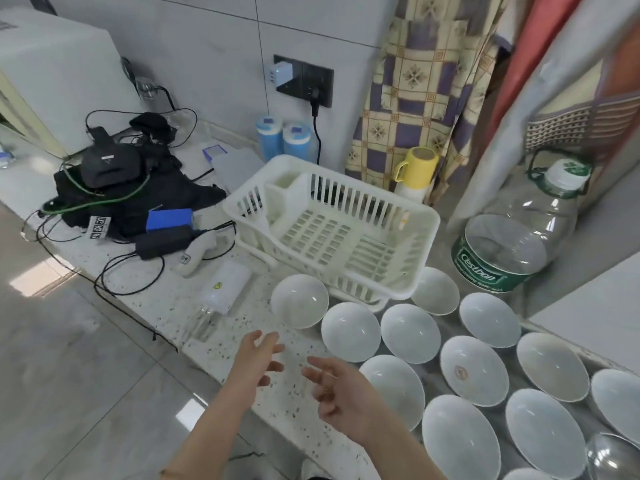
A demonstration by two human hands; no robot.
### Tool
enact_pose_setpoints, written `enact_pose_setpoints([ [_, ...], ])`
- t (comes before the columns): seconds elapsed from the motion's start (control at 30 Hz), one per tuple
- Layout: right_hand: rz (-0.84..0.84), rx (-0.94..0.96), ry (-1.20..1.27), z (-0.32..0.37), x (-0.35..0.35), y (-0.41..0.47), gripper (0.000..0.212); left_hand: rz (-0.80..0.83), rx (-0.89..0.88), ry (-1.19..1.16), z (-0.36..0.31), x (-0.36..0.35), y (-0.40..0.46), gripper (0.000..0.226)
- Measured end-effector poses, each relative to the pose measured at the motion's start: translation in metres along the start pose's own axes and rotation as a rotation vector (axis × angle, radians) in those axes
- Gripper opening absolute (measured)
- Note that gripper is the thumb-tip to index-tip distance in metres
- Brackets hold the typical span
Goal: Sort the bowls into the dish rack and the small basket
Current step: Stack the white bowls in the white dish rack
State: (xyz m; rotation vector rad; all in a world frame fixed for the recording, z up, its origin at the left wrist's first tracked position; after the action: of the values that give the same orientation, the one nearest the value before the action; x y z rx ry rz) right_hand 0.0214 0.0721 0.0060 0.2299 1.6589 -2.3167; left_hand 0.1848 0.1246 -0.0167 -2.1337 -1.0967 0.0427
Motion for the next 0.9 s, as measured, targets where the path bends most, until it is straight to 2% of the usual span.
enact_pose_setpoints([
  [0.17, -0.058, -0.086, 0.190, -0.001, -0.011, 0.014, 0.019, 0.100, 0.035, 0.054, -0.014, -0.011, 0.034, 0.072],
  [0.33, -0.235, -0.055, 0.385, -0.006, -0.021, 0.032, 0.018, 0.231, 0.034, 0.117, -0.030, -0.015, 0.060, 0.061],
  [0.5, -0.443, 0.021, 0.498, -0.016, -0.027, 0.054, 0.021, 0.355, 0.034, 0.195, -0.034, -0.015, 0.080, 0.045],
  [0.63, -0.603, 0.132, 0.628, -0.016, -0.031, 0.065, 0.018, 0.429, 0.034, 0.241, -0.037, -0.017, 0.095, 0.043],
  [0.77, -0.614, 0.232, 0.726, -0.015, -0.039, 0.069, 0.011, 0.479, 0.018, 0.265, -0.042, -0.017, 0.104, 0.049],
  [0.9, -0.681, 0.289, 0.707, -0.012, -0.044, 0.072, 0.023, 0.512, -0.034, 0.284, -0.050, -0.007, 0.106, 0.052],
])
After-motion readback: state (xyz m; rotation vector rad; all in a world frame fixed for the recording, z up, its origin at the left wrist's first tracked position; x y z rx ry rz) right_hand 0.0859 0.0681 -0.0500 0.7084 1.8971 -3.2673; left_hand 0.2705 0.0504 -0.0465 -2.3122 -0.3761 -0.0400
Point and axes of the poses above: each hand's wrist, its own y-axis towards the middle knuckle, its own x-axis out of the back of the hand, z = x × y, the point moved 1 cm from there along y, towards the middle knuckle, and after that the axes turned 12 degrees about -z, right-handed, at the moved point
